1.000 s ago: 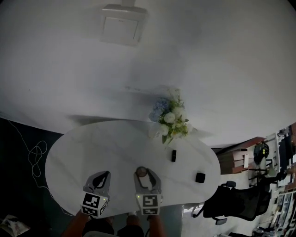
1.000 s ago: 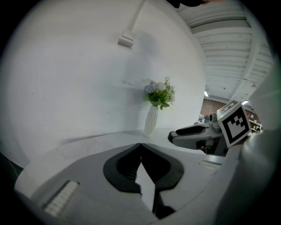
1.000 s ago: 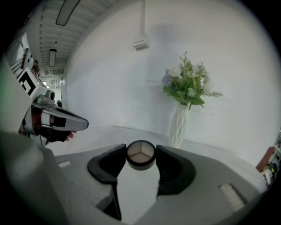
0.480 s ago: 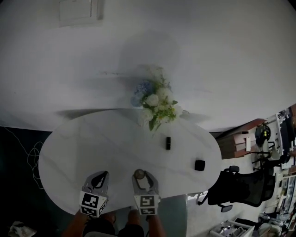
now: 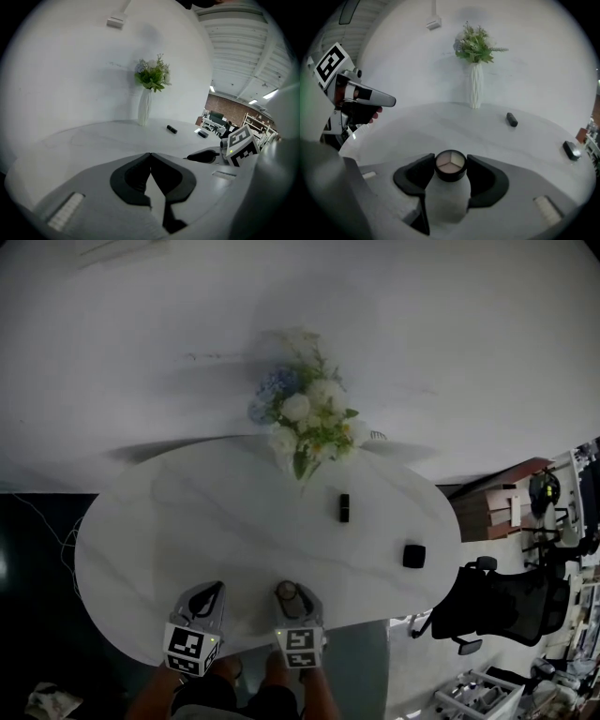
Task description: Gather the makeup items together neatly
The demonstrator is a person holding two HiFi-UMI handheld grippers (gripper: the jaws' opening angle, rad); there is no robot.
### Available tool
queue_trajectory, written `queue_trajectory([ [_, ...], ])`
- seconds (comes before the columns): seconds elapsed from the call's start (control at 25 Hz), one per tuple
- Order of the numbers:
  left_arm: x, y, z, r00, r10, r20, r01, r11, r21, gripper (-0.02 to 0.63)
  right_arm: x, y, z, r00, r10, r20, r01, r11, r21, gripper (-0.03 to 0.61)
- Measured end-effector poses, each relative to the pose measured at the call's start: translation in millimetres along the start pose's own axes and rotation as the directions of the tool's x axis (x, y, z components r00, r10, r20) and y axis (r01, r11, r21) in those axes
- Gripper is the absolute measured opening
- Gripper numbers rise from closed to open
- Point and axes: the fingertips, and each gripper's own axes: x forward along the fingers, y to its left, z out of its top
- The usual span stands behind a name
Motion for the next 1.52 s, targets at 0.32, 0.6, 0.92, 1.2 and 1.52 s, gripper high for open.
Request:
queue_trajectory([
  [0.32,3.7,-15.5,-5.9,1.0,-0.003,-0.01,0.003,1.0,0.005,0.011,0.8,-0.1,-9.0,1.0,0.008,-0.013,-0.008,1.0,-0.011,0.218],
  [0.6,1.3,-26.4,2.5,1.0,0.001,0.004,-0.001,1.0,0.013,0.011,-3.4,-5.7,-9.3,1.0,-0.004,-0.006,0.004,1.0,0.022,0.219],
  [0.92,-6.3,-22.0,40.6,0.997,0.031,0.066,-0.033,0.999,0.029,0.011,-34.1,-27.7,21.4,0.997,-0.041,0.064,0.039,0.999,0.023,0.244],
  [1.2,-17.8,-45.5,95.1,0.987,-0.004,0.162,-0.009,0.997,0.077,0.011,-89.3,-59.7,93.5,0.963,-0.128,0.236,0.12,0.992,0.045,0.242],
  [1.52,-44.8,-72.4,167.6,0.955,-0.036,0.293,-0.003,0.991,0.132,0.011,-163.8,-81.5,165.6,0.893,-0.183,0.41,0.177,0.983,0.053,0.183],
])
